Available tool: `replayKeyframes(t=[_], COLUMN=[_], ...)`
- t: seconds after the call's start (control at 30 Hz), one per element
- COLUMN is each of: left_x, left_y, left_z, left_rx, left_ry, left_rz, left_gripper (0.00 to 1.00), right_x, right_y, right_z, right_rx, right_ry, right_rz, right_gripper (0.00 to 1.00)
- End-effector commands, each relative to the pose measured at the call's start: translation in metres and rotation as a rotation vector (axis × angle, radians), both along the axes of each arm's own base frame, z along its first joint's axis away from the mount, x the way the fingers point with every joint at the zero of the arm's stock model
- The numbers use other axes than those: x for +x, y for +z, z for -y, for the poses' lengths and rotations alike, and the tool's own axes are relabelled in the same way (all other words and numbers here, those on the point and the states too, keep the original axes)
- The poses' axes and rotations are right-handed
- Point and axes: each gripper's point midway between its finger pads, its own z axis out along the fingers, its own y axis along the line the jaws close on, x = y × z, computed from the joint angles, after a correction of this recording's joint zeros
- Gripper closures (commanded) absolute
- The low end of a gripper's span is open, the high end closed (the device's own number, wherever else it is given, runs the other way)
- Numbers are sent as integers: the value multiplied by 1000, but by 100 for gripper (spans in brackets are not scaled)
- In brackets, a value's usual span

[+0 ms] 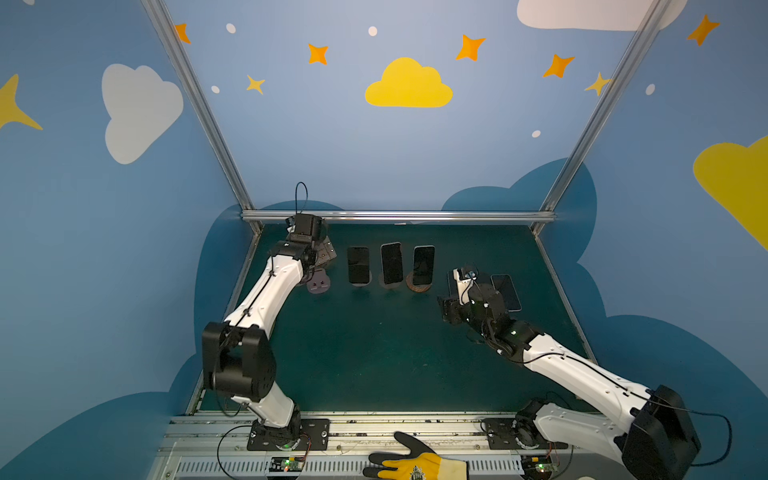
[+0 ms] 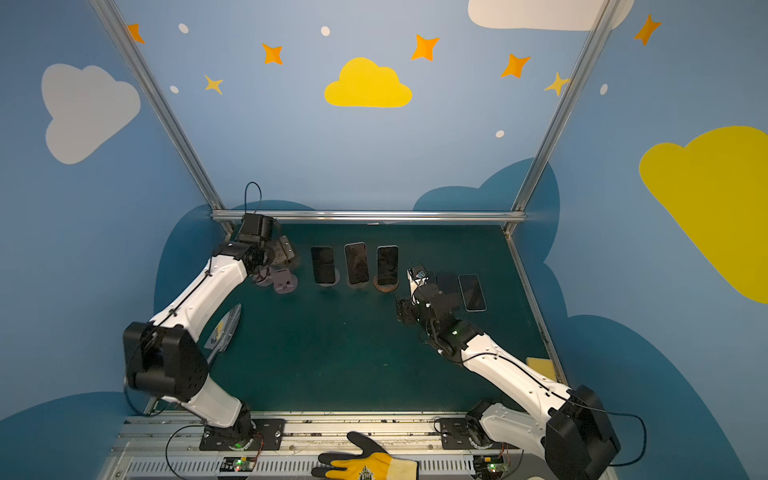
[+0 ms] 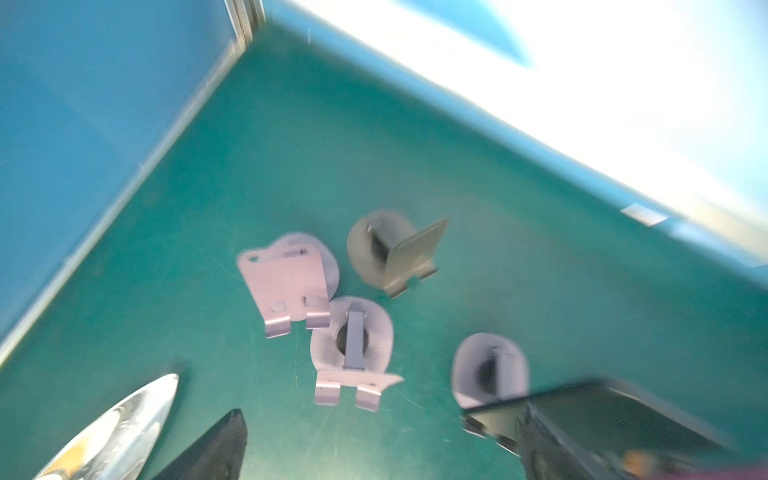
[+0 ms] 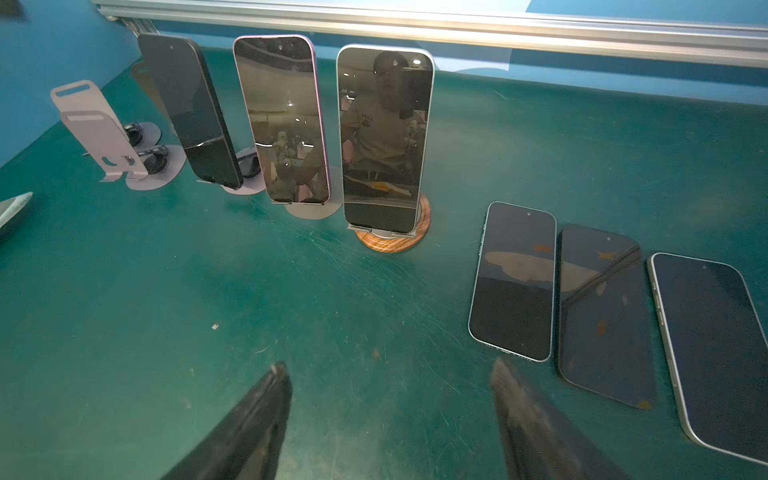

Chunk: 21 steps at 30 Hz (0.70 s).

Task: Remove the phone from the phone stand
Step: 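Lower the grey stand beside the far stands with the left gripper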

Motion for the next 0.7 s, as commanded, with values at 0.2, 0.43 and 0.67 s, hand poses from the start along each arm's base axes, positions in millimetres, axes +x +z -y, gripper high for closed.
replayKeyframes(t=[0.2, 0.43, 0.67], left_x=[-49, -65, -56], left_y=[85, 166, 159], left_z=[24, 35, 43], left_rx=[-168, -246, -358], left_ry=[-97, -155, -154], left_rz=[330, 685, 772], left_gripper=[0, 0, 0], right_x=[7, 20, 31], right_y=[17, 36, 67], right_z=[-1, 10, 49], right_rx=[8, 66, 142], right_ry=[-37, -159, -416], right_rz=[52, 94, 139], right_gripper=[23, 12, 6])
